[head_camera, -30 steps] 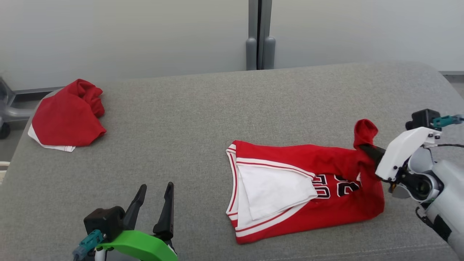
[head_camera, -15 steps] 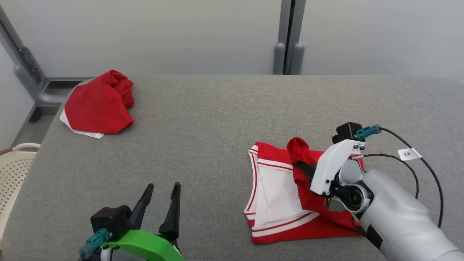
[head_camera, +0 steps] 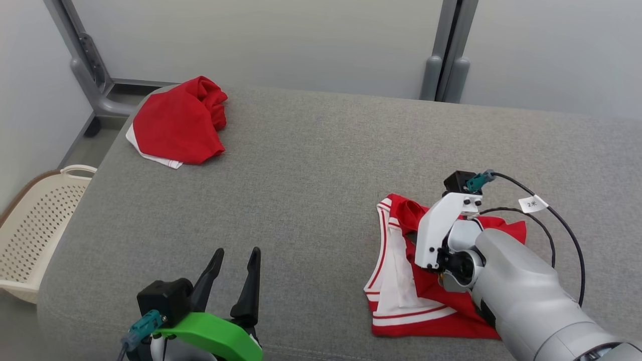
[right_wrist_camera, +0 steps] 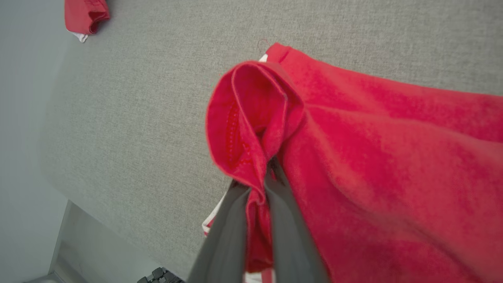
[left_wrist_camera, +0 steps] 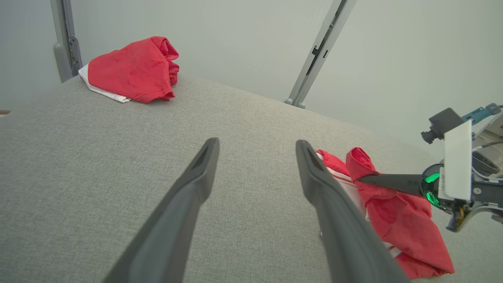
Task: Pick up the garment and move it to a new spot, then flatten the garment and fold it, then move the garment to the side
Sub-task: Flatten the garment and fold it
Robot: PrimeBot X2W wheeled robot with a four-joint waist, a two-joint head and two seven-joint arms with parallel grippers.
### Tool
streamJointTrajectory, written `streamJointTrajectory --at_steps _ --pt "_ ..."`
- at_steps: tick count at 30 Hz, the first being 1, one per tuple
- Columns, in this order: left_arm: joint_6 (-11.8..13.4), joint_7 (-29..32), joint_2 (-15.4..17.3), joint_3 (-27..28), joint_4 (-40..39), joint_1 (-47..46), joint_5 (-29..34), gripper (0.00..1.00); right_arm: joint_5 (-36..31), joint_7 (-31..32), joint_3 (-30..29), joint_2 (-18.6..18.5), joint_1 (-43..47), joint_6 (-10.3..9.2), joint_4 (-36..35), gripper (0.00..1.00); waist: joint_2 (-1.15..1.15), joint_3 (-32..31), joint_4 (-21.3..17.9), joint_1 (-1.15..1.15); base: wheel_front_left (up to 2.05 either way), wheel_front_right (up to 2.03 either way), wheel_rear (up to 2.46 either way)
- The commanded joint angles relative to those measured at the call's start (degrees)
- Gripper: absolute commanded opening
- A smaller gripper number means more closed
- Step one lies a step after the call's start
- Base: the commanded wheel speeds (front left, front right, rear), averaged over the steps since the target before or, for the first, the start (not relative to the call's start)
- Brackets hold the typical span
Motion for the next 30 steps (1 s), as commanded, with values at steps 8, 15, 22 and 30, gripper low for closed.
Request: streamJointTrajectory --at_steps 8,15,22,30 --pt "-0.4 -0.5 -0.5 0.0 0.6 -0.5 0.0 1.0 -1.9 1.2 0.7 0.7 -2.6 0.0 4.6 0.97 0.0 -0.3 0.3 0.0 0.0 0.0 0.0" --pt "-0.2 -0.4 -0.3 -0.1 0.7 0.1 -0.2 1.0 2.8 4.4 2.1 0.6 -1.3 0.0 -1.6 1.0 0.0 -0.9 -1.5 0.0 0.0 0.0 0.0" --pt "0.2 -0.3 0.0 0.0 0.2 0.5 -0.2 1.0 4.9 4.1 1.3 0.6 -2.7 0.0 -5.2 1.0 0.0 -1.3 -3.9 0.0 0.0 0.0 0.0" --pt "0.6 -0.1 0.1 -0.4 -0.4 1.0 -0.2 1.0 0.2 -0.5 -1.5 -4.8 -3.6 0.0 -8.5 1.0 0.0 -1.1 -6.6 0.0 0.0 0.0 0.0"
